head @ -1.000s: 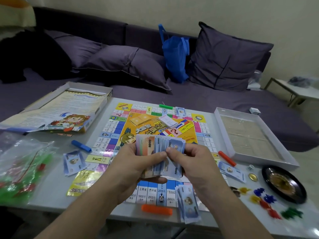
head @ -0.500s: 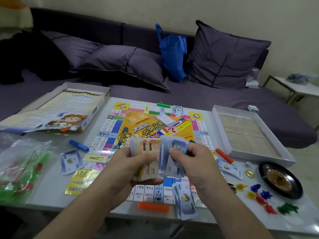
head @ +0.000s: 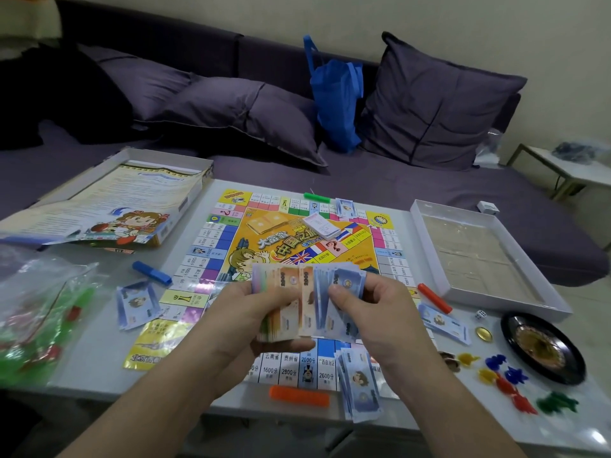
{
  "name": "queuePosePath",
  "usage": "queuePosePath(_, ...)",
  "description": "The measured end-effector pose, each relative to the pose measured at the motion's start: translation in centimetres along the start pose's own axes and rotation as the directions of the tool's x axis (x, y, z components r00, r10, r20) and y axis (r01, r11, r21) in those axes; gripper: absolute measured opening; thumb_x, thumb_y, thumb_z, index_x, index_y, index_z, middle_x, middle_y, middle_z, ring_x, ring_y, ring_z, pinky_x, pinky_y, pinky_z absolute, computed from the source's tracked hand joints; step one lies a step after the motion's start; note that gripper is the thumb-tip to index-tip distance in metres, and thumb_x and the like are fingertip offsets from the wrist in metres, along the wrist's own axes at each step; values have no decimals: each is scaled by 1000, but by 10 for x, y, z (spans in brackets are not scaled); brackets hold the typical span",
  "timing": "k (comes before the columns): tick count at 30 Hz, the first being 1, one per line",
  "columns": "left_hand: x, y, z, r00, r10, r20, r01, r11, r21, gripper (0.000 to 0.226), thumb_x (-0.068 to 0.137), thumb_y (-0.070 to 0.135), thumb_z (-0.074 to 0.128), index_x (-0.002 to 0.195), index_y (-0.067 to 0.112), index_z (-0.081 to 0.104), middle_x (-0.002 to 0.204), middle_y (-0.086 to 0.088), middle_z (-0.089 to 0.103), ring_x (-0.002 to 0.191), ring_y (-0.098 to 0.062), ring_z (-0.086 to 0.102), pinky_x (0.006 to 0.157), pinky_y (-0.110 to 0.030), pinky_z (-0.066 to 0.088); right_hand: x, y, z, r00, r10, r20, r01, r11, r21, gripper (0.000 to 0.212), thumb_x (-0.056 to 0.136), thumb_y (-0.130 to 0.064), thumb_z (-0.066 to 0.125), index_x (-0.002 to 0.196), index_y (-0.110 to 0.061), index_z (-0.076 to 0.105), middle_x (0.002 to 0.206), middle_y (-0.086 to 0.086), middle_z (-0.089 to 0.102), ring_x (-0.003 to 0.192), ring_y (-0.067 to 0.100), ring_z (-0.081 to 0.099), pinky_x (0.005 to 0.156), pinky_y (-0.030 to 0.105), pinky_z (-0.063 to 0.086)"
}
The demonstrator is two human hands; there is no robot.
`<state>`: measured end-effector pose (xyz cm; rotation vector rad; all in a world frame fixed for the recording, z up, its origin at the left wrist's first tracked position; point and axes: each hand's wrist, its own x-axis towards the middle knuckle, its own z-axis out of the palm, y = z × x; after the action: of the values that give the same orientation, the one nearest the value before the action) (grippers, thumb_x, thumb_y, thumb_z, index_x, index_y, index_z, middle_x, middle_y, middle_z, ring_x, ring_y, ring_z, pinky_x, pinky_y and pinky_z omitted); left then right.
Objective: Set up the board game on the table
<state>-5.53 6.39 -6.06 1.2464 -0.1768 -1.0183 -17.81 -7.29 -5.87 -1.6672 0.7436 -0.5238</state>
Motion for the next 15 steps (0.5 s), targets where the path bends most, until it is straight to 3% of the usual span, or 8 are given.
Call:
queuePosePath(6,0,-2,0,998,27,-49,-24,998,65,27,87,7,78,111,1,67,94,-21,79,84,-38,79,56,-47,65,-1,0,-2,999,-47,-7,47,998,-29,21,100,-20,69,91,-36,77,85,-9,80,82,9,77,69,32,64)
queuePosePath(11,-1,-4,4,996,29,-88,-22,997,74,43,71,15,87,109,5,69,91,-19,80,81,-36,79,58,-49,65,-2,3,-2,995,-89,-34,85,991,-99,22,99,-22,71,86,-40,76,82,-12,78,81,5,76,66,29,64)
queuePosePath(15,0,-9,7,997,8,-83,-3,998,60,36,78,8,85,110,4,68,89,-19,79,78,-37,79,54,-45,65,-4,6,-1,997,-83,-1,82,994,-78,15,99,-19,71,92,-30,80,81,-8,79,80,7,77,63,25,62)
